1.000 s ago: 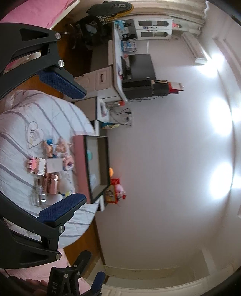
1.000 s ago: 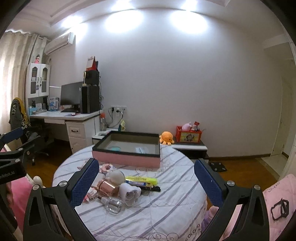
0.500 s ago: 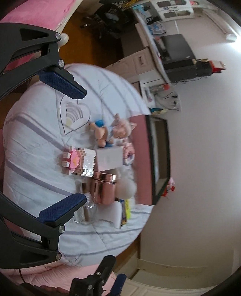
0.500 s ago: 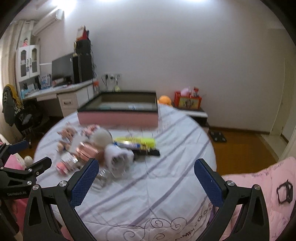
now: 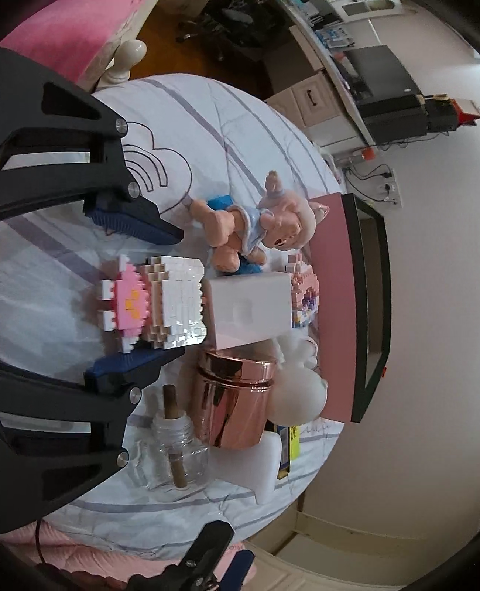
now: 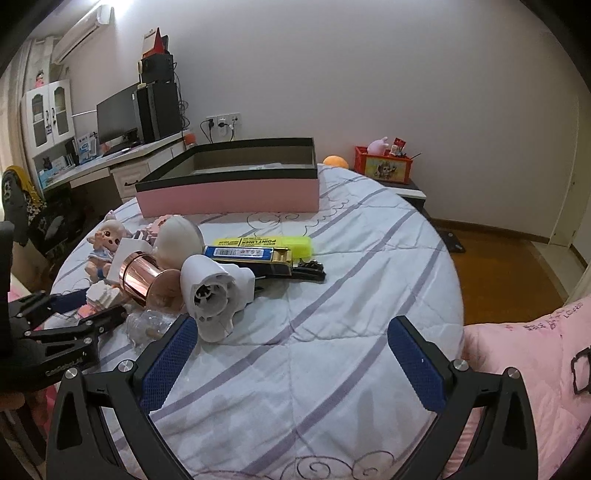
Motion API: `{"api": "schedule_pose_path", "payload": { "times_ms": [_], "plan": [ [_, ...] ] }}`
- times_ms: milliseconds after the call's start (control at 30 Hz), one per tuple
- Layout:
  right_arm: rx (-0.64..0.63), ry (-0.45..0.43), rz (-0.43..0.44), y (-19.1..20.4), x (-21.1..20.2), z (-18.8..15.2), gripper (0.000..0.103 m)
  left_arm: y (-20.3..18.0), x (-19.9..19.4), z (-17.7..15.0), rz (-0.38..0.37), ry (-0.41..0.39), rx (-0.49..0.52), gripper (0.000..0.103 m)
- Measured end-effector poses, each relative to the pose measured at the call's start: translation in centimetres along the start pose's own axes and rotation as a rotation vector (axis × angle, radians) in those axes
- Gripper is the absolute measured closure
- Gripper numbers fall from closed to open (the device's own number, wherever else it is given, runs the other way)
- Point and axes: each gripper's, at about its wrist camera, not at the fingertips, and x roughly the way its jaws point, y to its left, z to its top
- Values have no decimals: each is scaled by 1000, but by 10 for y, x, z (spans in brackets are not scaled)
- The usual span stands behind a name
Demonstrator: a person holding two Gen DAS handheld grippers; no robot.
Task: Organize rigid objects
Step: 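Grasp the pink-white block figure with the left tool while the right grasps the white dryer toy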
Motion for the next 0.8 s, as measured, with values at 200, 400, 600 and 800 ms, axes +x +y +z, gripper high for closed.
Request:
{"api": "schedule_pose_path", "payload": {
  "times_ms": [200,400,600,800],
  "plan": [
    [-8,25,25,11,19,7,0,13,-6,1,-14,-21,-39,59],
    [0,71,82,21,44,15,0,23,-11,-3,29,-17,-39,59],
    [39,128,142,21,69,20,1,27,-7,-4,33,-12,-36,58],
    [11,152,197,25,73,22,29,27,-6,-3,30,-18,-24,59]
  ]
}}
